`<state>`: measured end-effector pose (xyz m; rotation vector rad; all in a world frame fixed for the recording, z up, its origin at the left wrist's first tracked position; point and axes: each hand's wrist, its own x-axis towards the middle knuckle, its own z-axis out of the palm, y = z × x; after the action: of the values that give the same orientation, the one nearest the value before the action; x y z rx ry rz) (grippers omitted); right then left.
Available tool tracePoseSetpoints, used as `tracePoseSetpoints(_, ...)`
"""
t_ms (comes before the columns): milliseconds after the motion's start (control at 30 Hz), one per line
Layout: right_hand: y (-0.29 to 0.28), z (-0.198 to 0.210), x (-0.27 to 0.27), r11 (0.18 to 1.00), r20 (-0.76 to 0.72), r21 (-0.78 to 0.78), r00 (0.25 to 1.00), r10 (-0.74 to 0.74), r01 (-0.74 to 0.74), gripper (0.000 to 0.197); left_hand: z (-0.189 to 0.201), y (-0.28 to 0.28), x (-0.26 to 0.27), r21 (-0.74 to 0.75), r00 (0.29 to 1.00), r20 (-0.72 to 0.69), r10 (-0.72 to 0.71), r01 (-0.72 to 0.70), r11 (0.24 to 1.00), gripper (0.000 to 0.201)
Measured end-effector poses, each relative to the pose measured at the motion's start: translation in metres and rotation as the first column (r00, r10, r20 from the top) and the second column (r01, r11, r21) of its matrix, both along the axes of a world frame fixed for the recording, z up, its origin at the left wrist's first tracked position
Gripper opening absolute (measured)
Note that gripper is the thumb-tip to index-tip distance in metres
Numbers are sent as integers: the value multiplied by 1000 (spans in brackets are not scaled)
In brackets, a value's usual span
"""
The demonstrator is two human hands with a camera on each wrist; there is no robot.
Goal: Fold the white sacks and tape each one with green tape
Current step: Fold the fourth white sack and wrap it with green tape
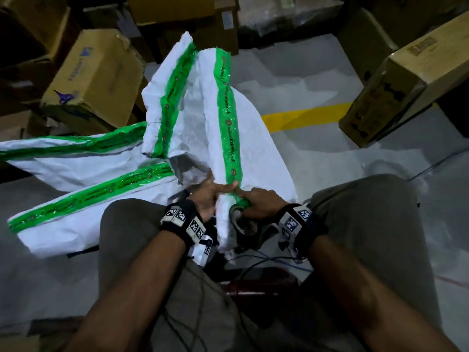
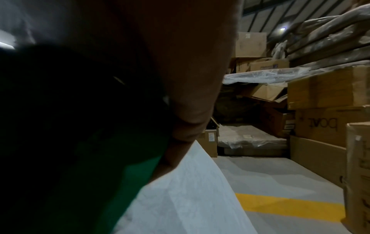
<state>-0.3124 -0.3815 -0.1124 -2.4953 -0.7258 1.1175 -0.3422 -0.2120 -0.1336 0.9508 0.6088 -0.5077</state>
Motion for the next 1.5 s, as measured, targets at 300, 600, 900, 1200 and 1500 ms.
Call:
tracePoseSetpoints(300,-6,3,-17,862,-8,194,880,-475,468,56,-9,-22,-5,221,991,-60,123,-107,969,66)
tracePoseSetpoints(600,-20,-5,-52,758,35,449,838,-544,473,80,-38,1,15,430,954,78,291,-296,853,76)
tracePoseSetpoints(900,-16,-8,-74,997,-36,12,997,-73,74,105,-2,1,4,253,968,-79,239,-212,944,40)
tracePoseSetpoints(1200,-12,-20,-83,969,-17,154,981,-194,194,116,18,-16,-32,132,996,56,-66,58,990,43)
tracePoseSetpoints(1500,-7,-16,-92,774,-44,463,884,-466,431,89,8,-20,-15,244,951,153,270,-301,922,56)
